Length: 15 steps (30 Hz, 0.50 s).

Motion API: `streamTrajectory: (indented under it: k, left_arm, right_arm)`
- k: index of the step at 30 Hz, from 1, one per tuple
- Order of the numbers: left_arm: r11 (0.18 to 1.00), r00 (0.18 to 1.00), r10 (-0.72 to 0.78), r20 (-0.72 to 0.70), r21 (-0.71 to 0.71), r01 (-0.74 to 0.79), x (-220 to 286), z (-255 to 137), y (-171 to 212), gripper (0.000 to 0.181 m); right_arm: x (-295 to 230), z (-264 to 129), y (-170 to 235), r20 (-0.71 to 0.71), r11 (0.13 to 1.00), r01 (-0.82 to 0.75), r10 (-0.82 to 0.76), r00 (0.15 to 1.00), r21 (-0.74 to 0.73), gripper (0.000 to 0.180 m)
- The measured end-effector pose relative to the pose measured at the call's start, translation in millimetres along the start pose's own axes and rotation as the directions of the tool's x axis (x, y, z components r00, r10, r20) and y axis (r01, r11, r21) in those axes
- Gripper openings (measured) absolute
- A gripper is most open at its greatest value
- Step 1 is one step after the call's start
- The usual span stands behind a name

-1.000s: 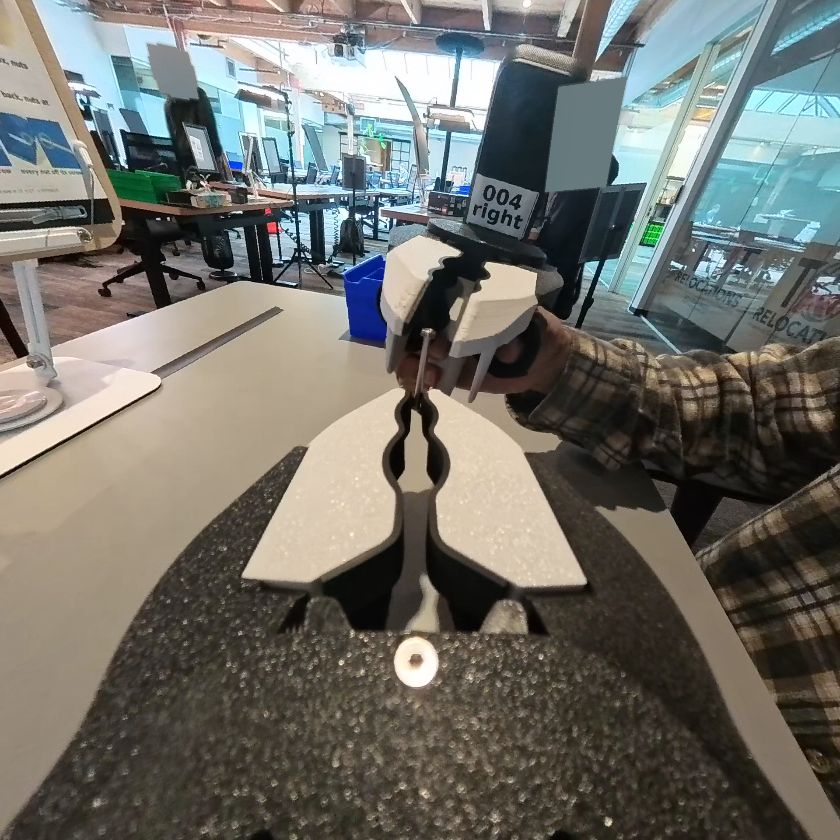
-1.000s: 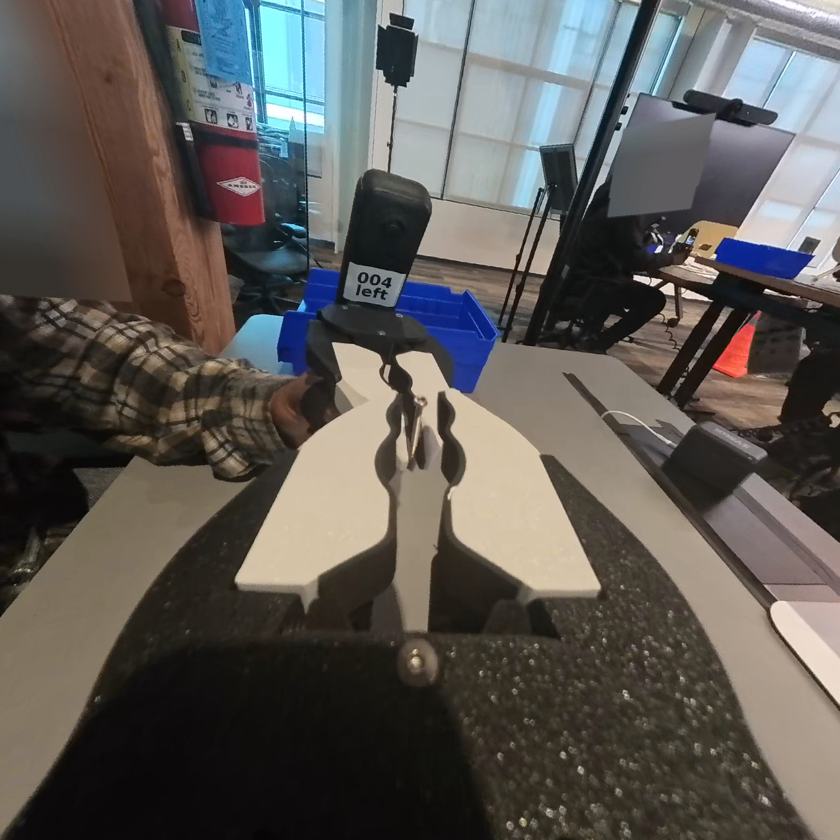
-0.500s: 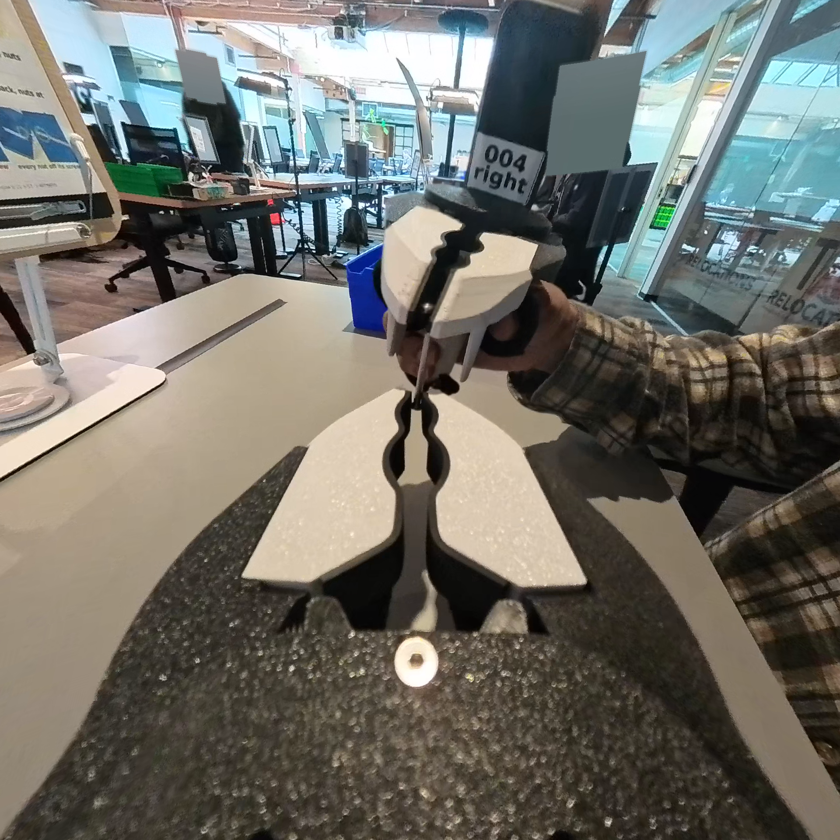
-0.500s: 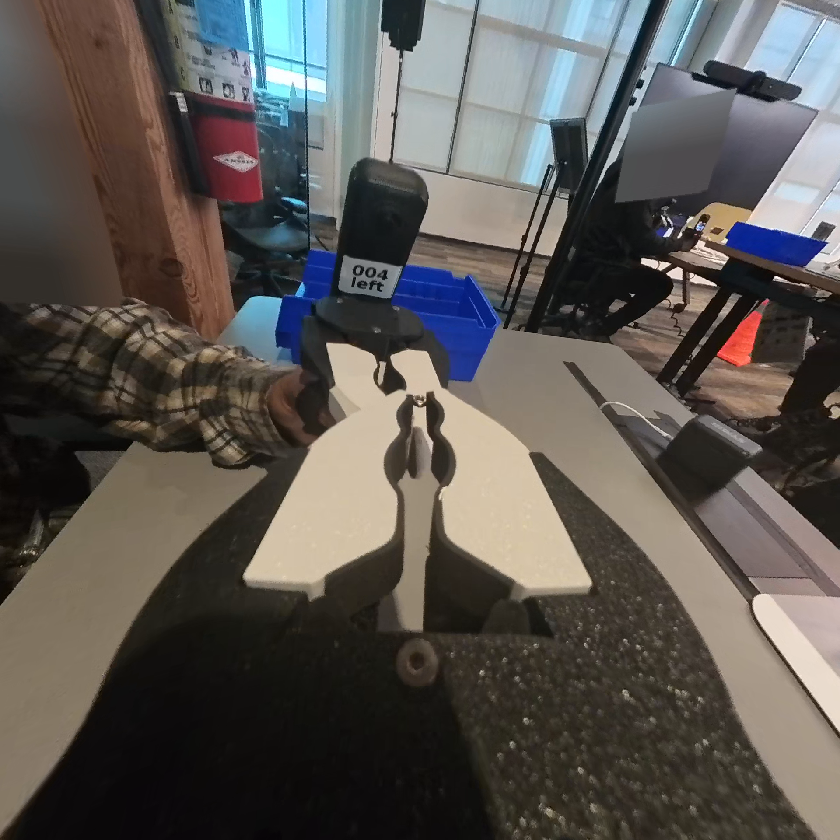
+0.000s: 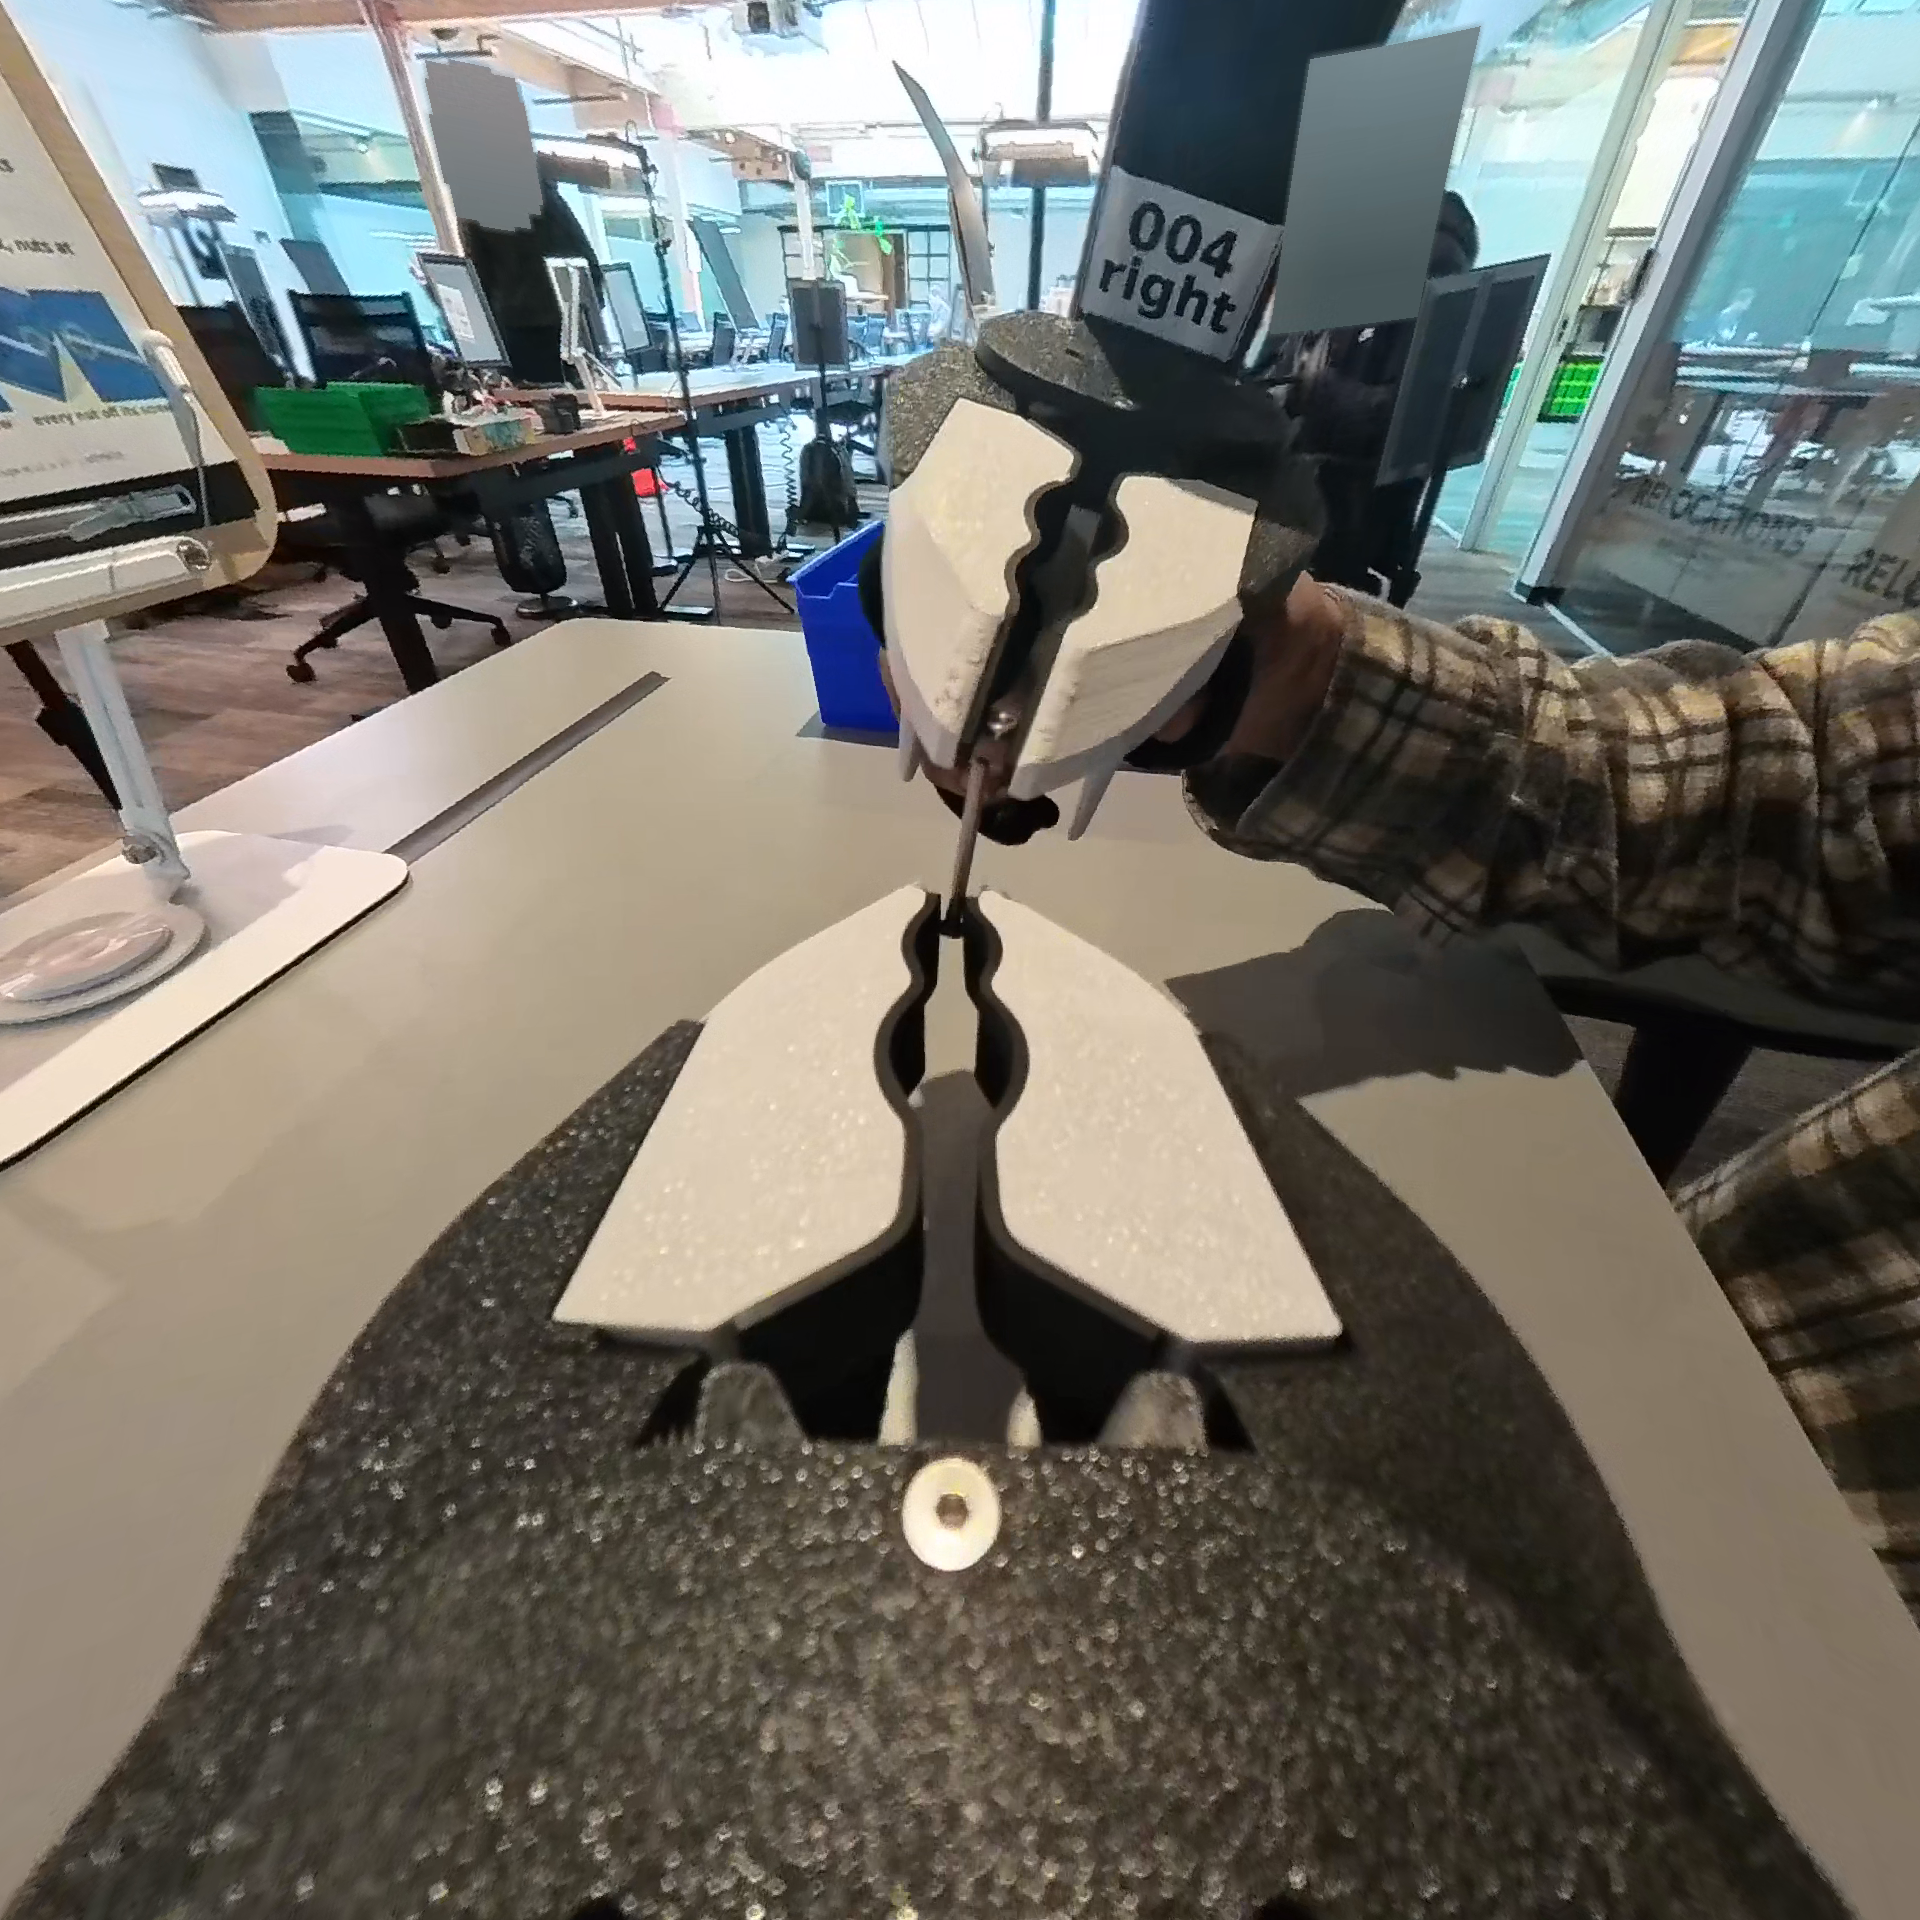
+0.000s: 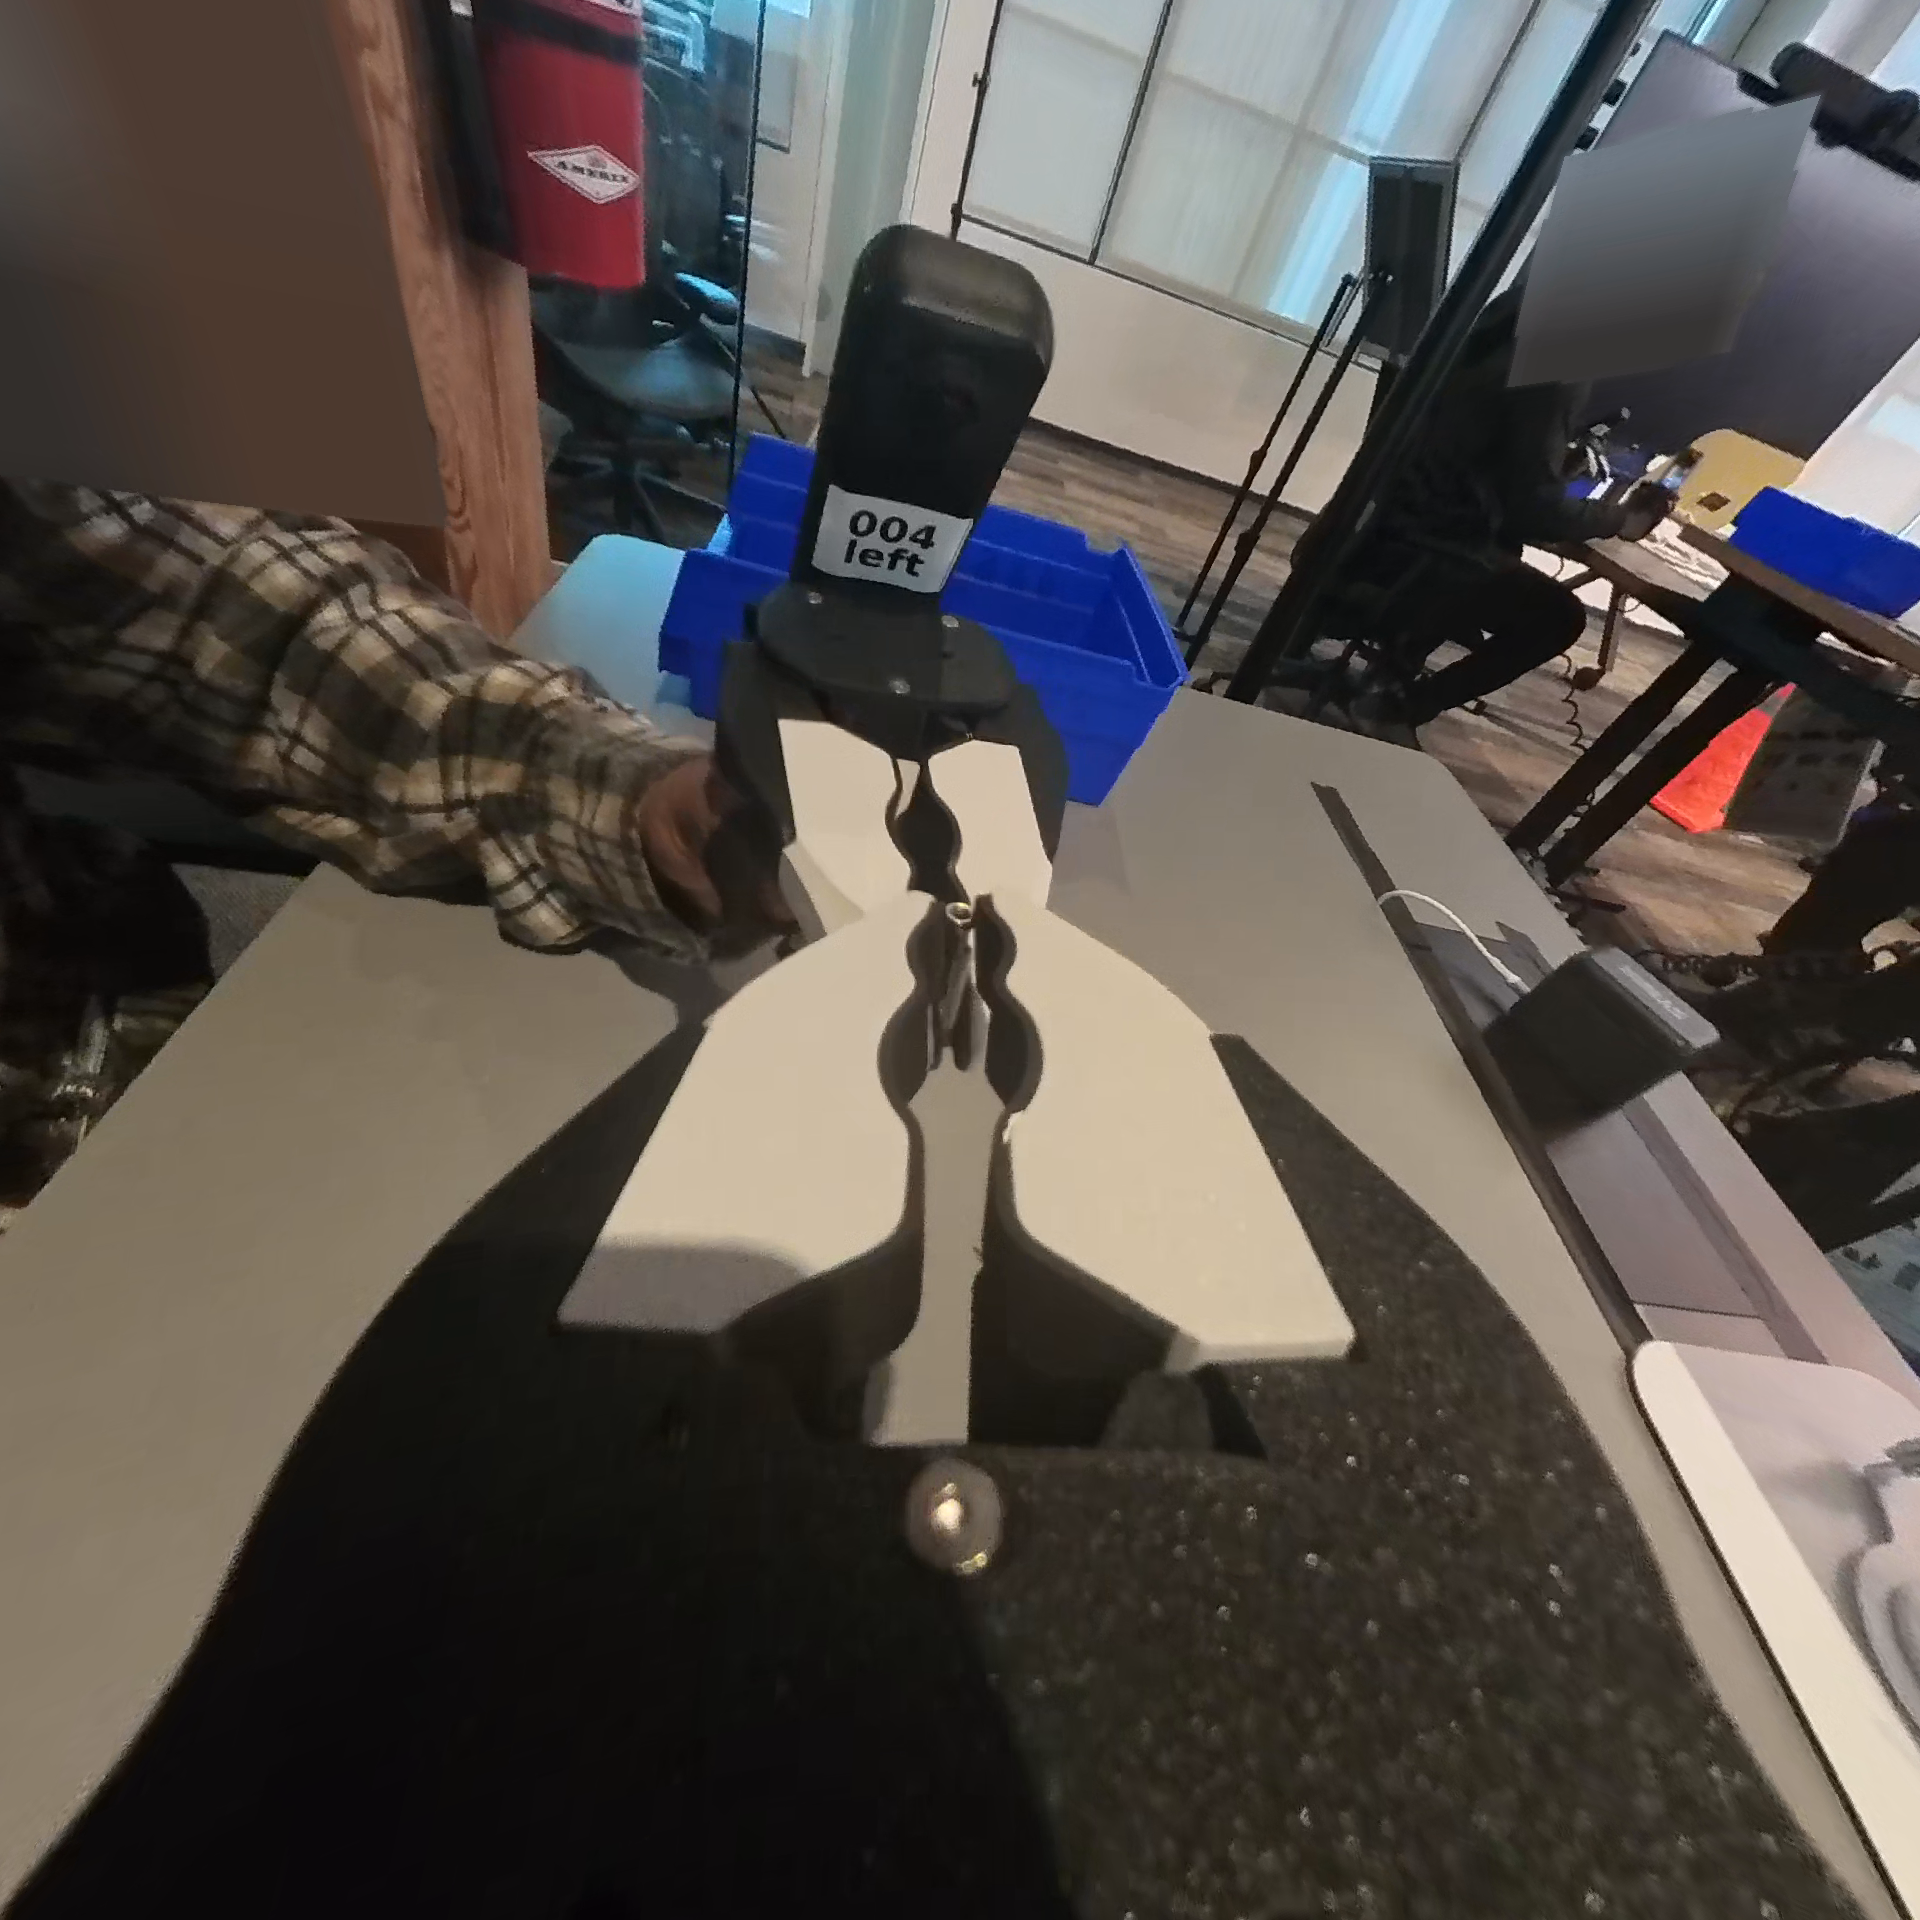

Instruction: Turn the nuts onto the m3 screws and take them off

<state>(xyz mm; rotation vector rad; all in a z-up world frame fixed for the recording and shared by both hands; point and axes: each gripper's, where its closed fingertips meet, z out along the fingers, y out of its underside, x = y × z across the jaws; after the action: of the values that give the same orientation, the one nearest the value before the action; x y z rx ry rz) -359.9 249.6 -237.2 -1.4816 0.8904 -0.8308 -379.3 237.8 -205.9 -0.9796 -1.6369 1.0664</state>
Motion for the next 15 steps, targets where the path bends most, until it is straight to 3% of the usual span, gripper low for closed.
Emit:
streamTrajectory:
  k: [15]
  left_arm:
    - [0.999,0.999,0.040,-0.002,0.004,-0.040,4.5,0.1,-2.1,0.004]
  right_arm:
    - [-4.0,-0.4,4.3,0.020,1.000,0.019,-0.018,1.000,-0.014,0.005]
